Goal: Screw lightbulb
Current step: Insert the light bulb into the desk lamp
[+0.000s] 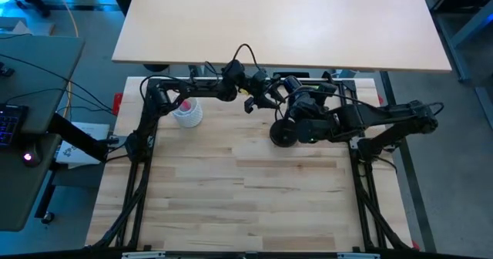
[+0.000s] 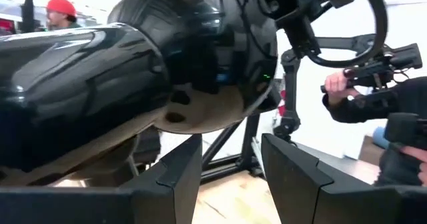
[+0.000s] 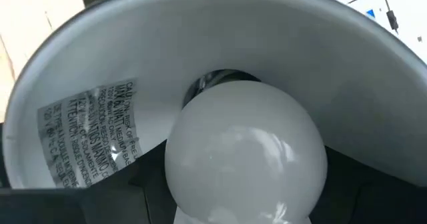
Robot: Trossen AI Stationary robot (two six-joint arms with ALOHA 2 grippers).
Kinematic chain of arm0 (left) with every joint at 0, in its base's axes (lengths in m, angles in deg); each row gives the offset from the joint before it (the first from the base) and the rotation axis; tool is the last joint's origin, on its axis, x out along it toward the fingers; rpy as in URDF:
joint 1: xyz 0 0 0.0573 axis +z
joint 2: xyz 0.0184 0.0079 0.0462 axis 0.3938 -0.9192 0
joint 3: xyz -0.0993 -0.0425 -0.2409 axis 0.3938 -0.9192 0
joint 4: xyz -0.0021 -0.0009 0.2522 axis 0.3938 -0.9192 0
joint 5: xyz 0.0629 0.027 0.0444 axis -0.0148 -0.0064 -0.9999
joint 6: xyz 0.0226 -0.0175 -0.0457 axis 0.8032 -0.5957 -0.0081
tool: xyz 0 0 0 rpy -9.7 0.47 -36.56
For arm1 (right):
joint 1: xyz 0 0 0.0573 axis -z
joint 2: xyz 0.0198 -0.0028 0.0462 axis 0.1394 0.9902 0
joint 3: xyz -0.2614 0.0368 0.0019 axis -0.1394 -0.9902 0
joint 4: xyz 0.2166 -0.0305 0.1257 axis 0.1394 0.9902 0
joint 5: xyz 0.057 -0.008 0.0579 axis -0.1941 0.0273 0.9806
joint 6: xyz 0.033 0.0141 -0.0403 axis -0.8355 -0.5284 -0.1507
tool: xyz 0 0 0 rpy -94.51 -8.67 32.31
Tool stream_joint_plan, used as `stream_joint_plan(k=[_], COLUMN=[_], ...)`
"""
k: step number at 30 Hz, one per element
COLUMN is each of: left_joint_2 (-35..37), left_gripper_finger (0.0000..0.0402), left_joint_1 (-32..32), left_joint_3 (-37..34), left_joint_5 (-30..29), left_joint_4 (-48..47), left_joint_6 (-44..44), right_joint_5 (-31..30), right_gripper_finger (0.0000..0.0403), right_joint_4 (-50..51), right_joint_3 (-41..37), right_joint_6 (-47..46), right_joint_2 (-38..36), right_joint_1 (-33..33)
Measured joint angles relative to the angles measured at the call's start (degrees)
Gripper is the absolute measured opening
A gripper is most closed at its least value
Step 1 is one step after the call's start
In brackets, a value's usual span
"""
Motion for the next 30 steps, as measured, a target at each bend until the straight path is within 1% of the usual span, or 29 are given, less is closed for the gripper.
stream_joint_plan(k=[4, 7, 13, 19, 21, 25, 30], left_joint_2=[0.0, 0.0, 0.1, 0.1, 0.2, 1.7, 2.4], left_gripper_finger=[0.0149, 0.0149, 0.0149, 0.0149, 0.0149, 0.0141, 0.0124], left_joint_1=[0.0, -0.4, -1.8, -2.1, -2.2, -2.1, -1.2], left_joint_3=[0.0, 0.0, 0.0, 0.0, 0.0, 0.0, 0.0], left_joint_5=[0.7, 1.1, 1.8, 2.0, 3.3, 6.5, 7.1], left_joint_4=[0.4, 3.7, 9.9, 10.4, 10.5, 11.0, 11.0], left_joint_6=[-0.8, -2.4, -5.2, -6.1, -6.0, -6.1, -5.9], right_joint_5=[1.2, 2.5, 3.2, 3.7, 4.0, 4.8, 6.5], right_gripper_finger=[0.0239, 0.0239, 0.0239, 0.0242, 0.0243, 0.0244, 0.0245], right_joint_4=[-0.1, -0.4, -0.3, -0.5, -0.6, -0.7, -1.0], right_joint_3=[0.0, 0.0, 0.0, 0.0, 0.0, 0.0, 0.0], right_joint_6=[-0.4, -0.8, -5.4, -10.7, -12.5, -18.4, -31.8], right_joint_2=[0.0, 0.0, -0.1, -0.1, -0.1, -0.1, -0.1], right_joint_1=[2.0, 3.7, 5.3, 5.3, 5.3, 5.3, 5.3])
